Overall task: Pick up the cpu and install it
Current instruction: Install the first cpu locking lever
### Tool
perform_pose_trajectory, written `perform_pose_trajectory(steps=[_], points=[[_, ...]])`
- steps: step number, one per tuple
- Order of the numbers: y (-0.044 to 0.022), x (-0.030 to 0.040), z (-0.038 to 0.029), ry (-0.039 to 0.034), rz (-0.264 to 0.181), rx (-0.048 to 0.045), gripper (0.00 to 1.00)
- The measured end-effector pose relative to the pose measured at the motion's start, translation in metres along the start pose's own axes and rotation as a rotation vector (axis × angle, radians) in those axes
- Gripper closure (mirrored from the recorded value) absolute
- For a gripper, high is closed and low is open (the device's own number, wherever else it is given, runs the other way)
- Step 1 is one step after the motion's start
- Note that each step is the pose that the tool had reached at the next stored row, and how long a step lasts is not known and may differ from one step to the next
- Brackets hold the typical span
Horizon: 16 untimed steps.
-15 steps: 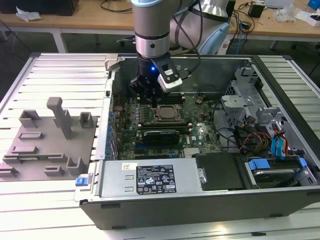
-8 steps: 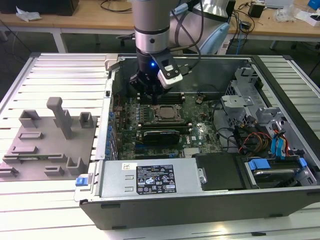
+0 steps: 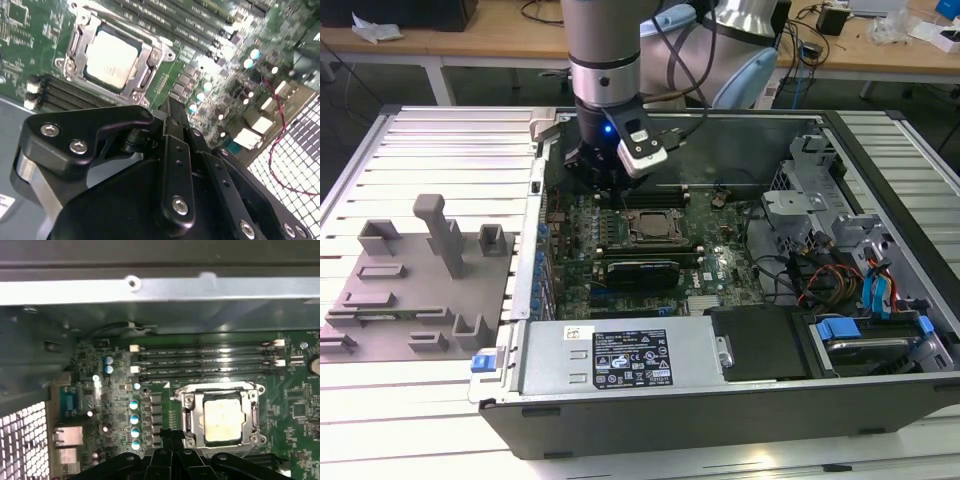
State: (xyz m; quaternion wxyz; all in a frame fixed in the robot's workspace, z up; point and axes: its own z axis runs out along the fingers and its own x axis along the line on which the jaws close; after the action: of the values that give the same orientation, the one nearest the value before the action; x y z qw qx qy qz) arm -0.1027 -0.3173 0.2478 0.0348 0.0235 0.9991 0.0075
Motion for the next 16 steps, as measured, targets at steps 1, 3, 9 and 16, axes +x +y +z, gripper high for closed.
perform_pose_trajectory(steps=[1,3,9,16], points=[[-0.0001,0.0018,-0.0001,0.0002,0.001,-0.0168,0.89],[-0.0002,0.0041,-0.0002,0.0005,0.002,-0.0380,0.89],[-0.0004,0.0095,-0.0004,0.0015,0.007,-0.1039,0.89],[-0.0004,0.0090,-0.0003,0.0037,0.011,-0.1597,0.89]])
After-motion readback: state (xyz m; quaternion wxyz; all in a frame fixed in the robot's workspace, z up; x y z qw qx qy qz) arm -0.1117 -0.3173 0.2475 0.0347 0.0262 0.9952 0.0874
